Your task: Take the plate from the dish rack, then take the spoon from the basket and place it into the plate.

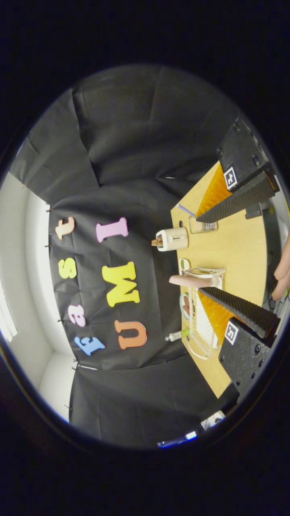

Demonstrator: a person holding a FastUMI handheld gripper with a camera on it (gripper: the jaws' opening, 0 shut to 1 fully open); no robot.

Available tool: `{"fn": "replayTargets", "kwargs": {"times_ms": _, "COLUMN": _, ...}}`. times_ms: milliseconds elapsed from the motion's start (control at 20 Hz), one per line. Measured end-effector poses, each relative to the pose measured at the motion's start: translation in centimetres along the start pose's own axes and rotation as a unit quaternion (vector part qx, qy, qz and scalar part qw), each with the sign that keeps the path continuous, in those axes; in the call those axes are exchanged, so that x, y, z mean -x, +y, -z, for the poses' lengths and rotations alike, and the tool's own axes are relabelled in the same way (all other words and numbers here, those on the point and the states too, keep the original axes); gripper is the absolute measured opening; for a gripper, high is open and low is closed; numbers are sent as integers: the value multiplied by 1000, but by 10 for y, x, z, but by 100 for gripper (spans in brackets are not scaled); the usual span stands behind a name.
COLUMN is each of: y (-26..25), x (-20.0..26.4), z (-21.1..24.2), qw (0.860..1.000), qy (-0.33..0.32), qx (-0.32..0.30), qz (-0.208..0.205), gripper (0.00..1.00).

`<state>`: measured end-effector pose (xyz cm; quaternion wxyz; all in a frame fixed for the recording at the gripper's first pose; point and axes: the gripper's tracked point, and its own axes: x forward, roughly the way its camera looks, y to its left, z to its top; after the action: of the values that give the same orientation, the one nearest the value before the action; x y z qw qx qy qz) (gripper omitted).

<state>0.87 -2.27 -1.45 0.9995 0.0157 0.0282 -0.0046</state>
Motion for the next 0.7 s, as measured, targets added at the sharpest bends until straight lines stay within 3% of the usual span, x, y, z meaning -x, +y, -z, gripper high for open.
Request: {"fn": "replayTargets", "kwargs": {"times_ms": 700, "y": -2, "x": -14, "z": 4, "qw": 1000, "qy": 13, "qx": 18, "qz": 17, "gripper": 100}}
